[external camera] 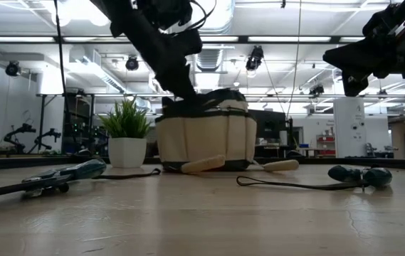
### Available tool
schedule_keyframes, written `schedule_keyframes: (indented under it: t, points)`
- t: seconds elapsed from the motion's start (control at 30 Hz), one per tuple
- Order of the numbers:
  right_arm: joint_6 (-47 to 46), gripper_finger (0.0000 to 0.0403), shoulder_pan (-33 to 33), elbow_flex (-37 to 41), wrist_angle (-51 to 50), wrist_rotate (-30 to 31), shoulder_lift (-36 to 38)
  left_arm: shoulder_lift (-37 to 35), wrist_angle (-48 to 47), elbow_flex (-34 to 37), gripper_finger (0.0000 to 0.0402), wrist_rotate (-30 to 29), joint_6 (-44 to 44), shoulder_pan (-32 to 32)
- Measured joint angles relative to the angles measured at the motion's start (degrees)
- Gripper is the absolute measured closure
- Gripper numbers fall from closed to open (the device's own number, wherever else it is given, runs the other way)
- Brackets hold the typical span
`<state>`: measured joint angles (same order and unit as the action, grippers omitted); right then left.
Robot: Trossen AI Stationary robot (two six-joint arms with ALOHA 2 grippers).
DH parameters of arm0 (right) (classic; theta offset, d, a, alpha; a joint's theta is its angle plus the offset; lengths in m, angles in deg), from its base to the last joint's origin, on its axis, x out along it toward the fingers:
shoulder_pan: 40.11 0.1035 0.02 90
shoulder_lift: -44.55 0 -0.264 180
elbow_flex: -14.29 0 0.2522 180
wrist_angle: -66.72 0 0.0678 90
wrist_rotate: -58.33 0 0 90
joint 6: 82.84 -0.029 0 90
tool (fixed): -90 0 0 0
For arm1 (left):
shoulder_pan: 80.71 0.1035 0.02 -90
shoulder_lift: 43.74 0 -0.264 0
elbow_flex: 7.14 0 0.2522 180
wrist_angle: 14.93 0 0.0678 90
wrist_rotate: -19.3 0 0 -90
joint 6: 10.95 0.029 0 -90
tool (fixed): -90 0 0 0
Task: Pick & Place Garden tools in Gardening bag
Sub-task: Adjust the white gardening bag, then put the right brown trowel into the white gardening bag
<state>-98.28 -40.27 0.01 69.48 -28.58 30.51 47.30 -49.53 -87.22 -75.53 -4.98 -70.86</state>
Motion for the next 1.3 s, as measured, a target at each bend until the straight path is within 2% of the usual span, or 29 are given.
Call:
schedule_keyframes:
  t: [0.2, 0.37, 0.5, 0.93, 1.1, 1.3]
  points:
    - [0.0, 0.0374, 0.0, 0.0, 0.0, 0.0, -0.02, 0.0, 0.88, 0.04, 0.0369, -2.66, -0.86, 0.0]
    - [0.0, 0.0374, 0.02, 0.0, 0.0, 0.0, -0.03, 0.0, 0.83, 0.04, 0.0369, -2.13, -5.6, -0.05]
    - [0.0, 0.0374, 0.0, 0.0, 0.0, 0.0, -0.07, 0.0, 0.85, 0.04, 0.0366, -2.69, -5.63, -0.04]
    - [0.0, 0.0374, 0.01, 0.0, -0.11, -0.01, -0.04, -2.36, 2.27, -0.36, 0.0262, -1.7, -6.31, -0.2]
    - [0.0, 0.0374, 0.02, 0.0, -0.19, -0.02, -0.07, -5.8, 2.33, -0.4, 0.0244, -1.69, -7.75, -0.17]
    - [-1.98, 0.0374, 0.02, -0.02, -0.22, -0.11, -0.7, -10.55, 3.49, -0.16, 0.0244, -0.11, -8.55, -3.16]
